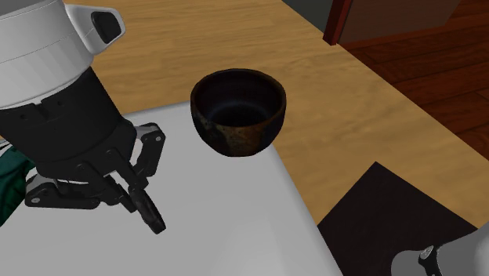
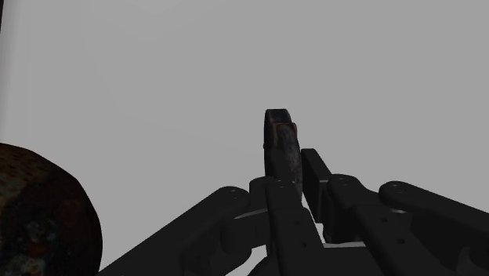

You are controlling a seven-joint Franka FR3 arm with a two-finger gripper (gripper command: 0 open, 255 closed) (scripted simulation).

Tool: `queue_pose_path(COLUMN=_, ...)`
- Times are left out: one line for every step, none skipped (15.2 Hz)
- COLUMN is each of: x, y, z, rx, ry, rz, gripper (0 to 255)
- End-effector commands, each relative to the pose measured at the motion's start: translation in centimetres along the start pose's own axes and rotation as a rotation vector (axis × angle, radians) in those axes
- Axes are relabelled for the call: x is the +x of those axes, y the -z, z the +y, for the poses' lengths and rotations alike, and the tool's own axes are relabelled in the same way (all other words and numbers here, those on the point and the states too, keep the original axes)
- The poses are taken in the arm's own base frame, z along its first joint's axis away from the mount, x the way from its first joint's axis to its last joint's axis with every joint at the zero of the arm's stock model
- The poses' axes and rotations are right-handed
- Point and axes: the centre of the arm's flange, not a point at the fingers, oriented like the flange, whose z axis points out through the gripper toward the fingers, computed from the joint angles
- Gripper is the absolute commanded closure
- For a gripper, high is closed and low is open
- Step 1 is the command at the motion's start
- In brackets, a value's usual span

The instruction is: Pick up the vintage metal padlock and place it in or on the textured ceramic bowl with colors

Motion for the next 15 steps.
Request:
queue_pose_path(x=0.0, y=0.0, z=0.0, rx=0.0, ry=0.0, rz=0.0, gripper=255)
queue_pose_path(x=0.0, y=0.0, z=0.0, rx=0.0, ry=0.0, rz=0.0, gripper=255)
queue_pose_path(x=0.0, y=0.0, z=0.0, rx=0.0, ry=0.0, rz=0.0, gripper=255)
queue_pose_path(x=0.0, y=0.0, z=0.0, rx=0.0, ry=0.0, rz=0.0, gripper=255)
queue_pose_path(x=0.0, y=0.0, z=0.0, rx=0.0, ry=0.0, rz=0.0, gripper=255)
queue_pose_path(x=-0.1, y=0.5, z=0.0, rx=0.0, ry=0.0, rz=0.0, gripper=255)
queue_pose_path(x=-0.1, y=1.0, z=0.0, rx=0.0, ry=0.0, rz=0.0, gripper=255)
queue_pose_path(x=-0.2, y=1.6, z=0.0, rx=0.0, ry=0.0, rz=0.0, gripper=255)
queue_pose_path(x=-0.2, y=2.1, z=0.0, rx=0.0, ry=0.0, rz=0.0, gripper=255)
queue_pose_path(x=-0.3, y=2.6, z=0.0, rx=0.0, ry=0.0, rz=0.0, gripper=255)
queue_pose_path(x=-0.4, y=3.1, z=0.0, rx=0.0, ry=0.0, rz=0.0, gripper=255)
queue_pose_path(x=-0.4, y=3.6, z=0.1, rx=0.0, ry=0.0, rz=0.0, gripper=255)
queue_pose_path(x=-0.5, y=4.2, z=0.1, rx=0.0, ry=0.0, rz=0.0, gripper=255)
queue_pose_path(x=-0.5, y=4.7, z=0.1, rx=0.0, ry=0.0, rz=0.0, gripper=255)
queue_pose_path(x=-0.6, y=5.2, z=0.1, rx=0.0, ry=0.0, rz=0.0, gripper=255)
